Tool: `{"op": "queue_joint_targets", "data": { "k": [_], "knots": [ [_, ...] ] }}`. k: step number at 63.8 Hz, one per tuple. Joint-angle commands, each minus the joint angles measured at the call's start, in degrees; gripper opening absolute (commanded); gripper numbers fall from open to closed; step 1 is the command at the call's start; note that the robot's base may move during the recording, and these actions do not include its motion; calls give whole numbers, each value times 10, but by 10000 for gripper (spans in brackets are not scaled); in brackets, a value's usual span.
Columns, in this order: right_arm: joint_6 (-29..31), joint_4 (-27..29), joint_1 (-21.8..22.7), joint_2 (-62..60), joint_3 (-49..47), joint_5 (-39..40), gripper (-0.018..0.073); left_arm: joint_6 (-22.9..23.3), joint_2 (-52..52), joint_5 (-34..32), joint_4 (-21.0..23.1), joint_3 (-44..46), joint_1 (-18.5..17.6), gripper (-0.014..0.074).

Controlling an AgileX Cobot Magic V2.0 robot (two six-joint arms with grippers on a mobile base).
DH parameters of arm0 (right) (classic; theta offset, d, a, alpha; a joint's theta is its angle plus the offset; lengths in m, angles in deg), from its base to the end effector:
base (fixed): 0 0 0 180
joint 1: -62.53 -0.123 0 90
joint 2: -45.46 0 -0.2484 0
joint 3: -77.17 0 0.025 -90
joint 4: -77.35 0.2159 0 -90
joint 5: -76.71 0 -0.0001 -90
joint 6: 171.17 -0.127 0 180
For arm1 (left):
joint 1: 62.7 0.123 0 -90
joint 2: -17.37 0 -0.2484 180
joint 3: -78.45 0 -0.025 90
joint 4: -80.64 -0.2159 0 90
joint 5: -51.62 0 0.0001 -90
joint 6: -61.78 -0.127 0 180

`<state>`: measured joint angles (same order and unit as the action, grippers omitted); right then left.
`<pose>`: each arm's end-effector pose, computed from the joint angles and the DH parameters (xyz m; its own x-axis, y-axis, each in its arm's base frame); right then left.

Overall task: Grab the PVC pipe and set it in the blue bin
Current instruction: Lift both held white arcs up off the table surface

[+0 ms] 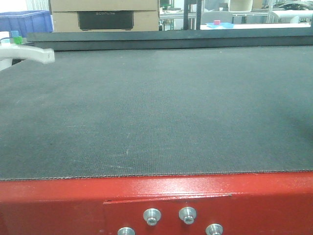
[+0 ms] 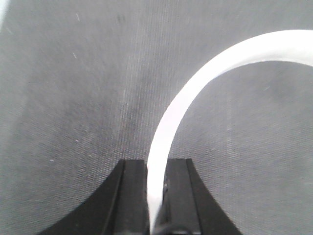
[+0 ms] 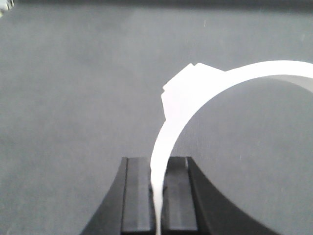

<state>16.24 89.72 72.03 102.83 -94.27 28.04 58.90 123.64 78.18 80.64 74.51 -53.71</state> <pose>0.1686 -0.0075 0.3921 -0.3998 0.0814 -0.9130 0.0237 0.9966 0.0785 0.3632 0.0575 0.2177 -0.7266 -0.0641 -0.6841 -0.1199 0.9922 0.0344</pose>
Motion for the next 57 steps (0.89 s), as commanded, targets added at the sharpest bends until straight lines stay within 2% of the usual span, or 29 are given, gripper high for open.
{"op": "queue_joint_targets", "data": {
  "k": [1, 33, 45, 57],
  "knots": [
    [5, 0, 0, -18, -2, 21, -168, 5, -42, -5, 0, -8, 0, -111],
    [5, 5, 0, -93, 72, 57, -168, 5, -342, -4, -7, -86, 0, -111],
    [5, 14, 0, -139, 95, 93, -168, 5, -451, 14, 0, -137, 0, -111],
    [5, 14, 0, -159, 96, 44, -168, 5, -564, 11, 0, -200, 0, -111]
  ]
}}
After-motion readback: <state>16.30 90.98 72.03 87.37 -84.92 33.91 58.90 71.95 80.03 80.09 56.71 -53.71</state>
